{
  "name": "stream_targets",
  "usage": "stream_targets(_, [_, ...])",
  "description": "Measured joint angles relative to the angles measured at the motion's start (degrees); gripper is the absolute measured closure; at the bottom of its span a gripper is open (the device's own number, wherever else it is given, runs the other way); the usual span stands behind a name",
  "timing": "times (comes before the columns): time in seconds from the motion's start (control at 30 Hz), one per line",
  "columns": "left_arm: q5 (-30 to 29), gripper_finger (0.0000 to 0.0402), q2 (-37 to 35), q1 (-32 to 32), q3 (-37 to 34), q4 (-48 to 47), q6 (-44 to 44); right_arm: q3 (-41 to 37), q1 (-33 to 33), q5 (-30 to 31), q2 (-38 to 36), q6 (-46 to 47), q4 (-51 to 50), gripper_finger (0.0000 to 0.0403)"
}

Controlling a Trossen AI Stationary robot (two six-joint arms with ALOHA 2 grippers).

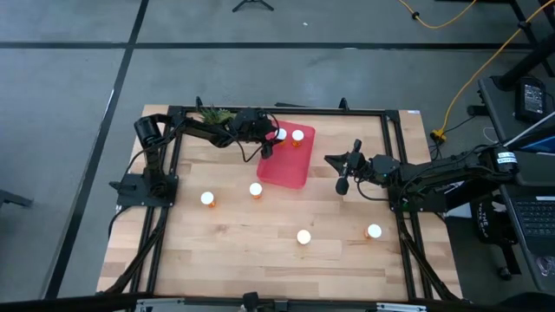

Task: Pick and place pill bottles into a basket
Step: Put the orange pill bottle into the red bin

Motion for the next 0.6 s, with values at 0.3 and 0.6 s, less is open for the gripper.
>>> stream_targets(0.3, [0.0, 0.0196, 0.0, 0.0, 0.0, -1.0, 1.0, 0.0, 0.0, 0.0, 0.0, 0.0, 0.0, 0.0368])
stream_targets(0.6, [0.0, 0.0196, 0.0, 0.0, 0.0, -1.7, 1.5, 0.0, 0.0, 0.0, 0.0, 0.0, 0.0, 0.0368])
